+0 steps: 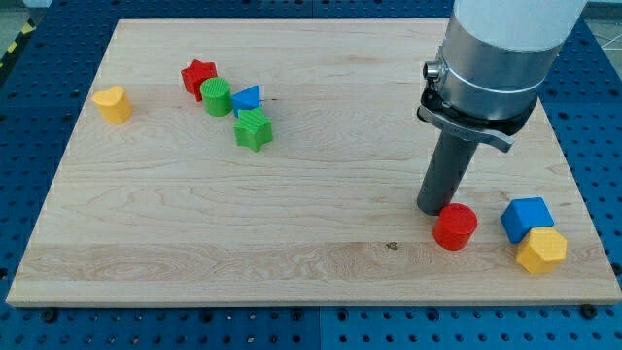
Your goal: Move the red circle closer to yellow hexagon
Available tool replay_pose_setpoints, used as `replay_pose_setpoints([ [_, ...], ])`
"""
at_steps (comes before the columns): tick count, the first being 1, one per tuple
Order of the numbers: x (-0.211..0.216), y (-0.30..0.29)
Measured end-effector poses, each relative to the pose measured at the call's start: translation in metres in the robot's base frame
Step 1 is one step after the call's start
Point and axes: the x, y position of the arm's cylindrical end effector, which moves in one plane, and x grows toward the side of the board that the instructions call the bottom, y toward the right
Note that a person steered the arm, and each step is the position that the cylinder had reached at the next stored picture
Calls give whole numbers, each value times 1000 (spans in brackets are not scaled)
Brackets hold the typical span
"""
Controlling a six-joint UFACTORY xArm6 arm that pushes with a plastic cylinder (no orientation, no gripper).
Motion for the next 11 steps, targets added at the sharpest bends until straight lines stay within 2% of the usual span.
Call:
replay_pose_setpoints([
  [2, 9, 0],
  [4, 12, -28],
  [6, 51, 3],
  [9, 50, 29],
  [10, 33, 22],
  [11, 14, -27],
])
